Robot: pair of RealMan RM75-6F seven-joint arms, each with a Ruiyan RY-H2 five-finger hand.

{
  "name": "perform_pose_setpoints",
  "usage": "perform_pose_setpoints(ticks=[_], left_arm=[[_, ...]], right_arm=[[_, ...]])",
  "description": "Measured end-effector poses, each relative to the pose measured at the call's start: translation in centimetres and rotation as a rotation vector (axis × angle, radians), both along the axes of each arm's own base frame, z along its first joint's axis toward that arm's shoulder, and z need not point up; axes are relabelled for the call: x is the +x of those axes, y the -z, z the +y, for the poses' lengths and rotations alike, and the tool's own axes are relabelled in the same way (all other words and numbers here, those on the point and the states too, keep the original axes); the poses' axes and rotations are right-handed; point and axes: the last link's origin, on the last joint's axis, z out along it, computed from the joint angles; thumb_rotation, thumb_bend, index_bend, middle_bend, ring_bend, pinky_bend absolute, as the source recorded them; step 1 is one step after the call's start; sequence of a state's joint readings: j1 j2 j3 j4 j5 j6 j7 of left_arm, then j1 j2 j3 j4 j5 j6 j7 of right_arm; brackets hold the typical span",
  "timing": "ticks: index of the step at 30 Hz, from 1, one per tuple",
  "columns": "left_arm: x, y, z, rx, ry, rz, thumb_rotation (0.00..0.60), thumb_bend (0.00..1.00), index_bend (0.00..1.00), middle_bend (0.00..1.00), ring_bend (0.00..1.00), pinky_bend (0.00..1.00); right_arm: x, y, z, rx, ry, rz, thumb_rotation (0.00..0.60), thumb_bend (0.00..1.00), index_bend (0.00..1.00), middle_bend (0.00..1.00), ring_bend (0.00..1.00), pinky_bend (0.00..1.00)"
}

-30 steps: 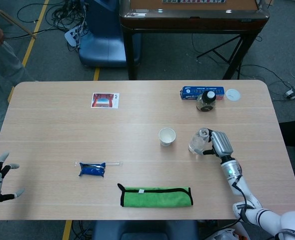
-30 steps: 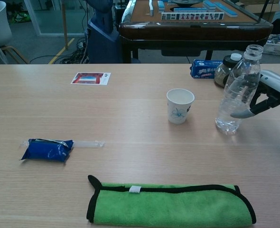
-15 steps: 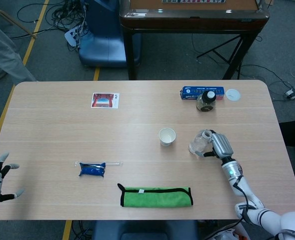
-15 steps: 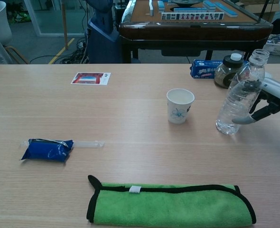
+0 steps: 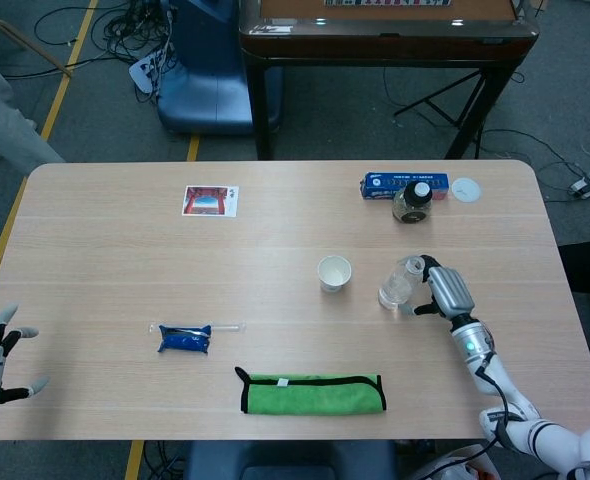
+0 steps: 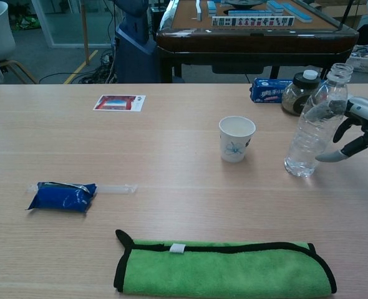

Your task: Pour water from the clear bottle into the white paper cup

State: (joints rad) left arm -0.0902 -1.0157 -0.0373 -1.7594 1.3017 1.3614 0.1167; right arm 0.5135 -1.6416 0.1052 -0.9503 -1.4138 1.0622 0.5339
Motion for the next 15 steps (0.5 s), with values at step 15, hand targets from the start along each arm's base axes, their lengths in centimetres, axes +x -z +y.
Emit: perform_pose_setpoints(ticks=[15], left_arm=[[0.0, 0.2, 0.0, -0.006, 0.002, 0.013, 0.6, 0.1, 0.31, 0.0, 0.06, 0.44]], right_arm=[[-0.9, -3.9, 1.8, -0.029, -0.017, 0.186, 0.6, 0.01, 0.27, 0.25, 0.17, 0.42]])
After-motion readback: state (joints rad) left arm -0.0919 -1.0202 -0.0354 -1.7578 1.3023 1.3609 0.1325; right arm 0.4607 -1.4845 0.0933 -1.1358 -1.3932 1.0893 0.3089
